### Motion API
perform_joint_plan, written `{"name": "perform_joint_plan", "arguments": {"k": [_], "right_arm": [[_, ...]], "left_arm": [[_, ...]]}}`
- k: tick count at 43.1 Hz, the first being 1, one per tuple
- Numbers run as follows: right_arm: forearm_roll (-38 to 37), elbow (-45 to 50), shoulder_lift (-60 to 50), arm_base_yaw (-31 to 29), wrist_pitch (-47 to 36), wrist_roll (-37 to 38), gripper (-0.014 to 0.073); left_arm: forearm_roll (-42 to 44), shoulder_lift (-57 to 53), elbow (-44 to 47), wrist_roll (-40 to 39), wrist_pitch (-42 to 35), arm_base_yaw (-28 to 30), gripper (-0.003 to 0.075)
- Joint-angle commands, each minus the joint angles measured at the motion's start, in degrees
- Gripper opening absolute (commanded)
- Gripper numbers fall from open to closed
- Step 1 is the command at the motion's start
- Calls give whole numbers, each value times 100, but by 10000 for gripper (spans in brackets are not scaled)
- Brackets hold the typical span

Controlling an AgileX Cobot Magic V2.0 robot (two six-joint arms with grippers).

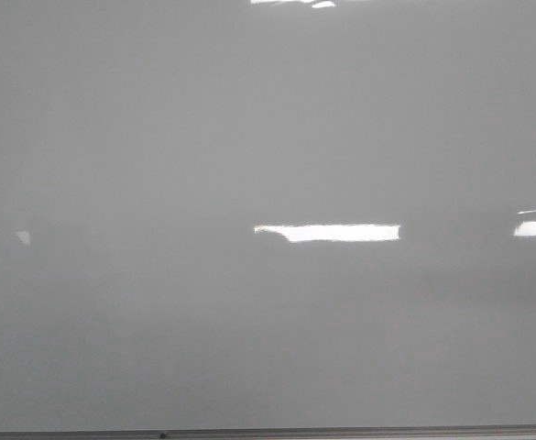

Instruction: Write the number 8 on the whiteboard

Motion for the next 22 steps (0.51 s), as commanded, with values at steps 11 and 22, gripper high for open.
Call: {"name": "perform_joint_plan", "arguments": {"k": [11, 22], "right_arm": [[9, -11, -112, -30, -572, -19, -109], [9, -626, -105, -30, 198, -19, -109]], "left_arm": [[-48, -76, 78, -4, -472, -40, -20], [-34, -76, -269, -44, -656, -40, -20]]}}
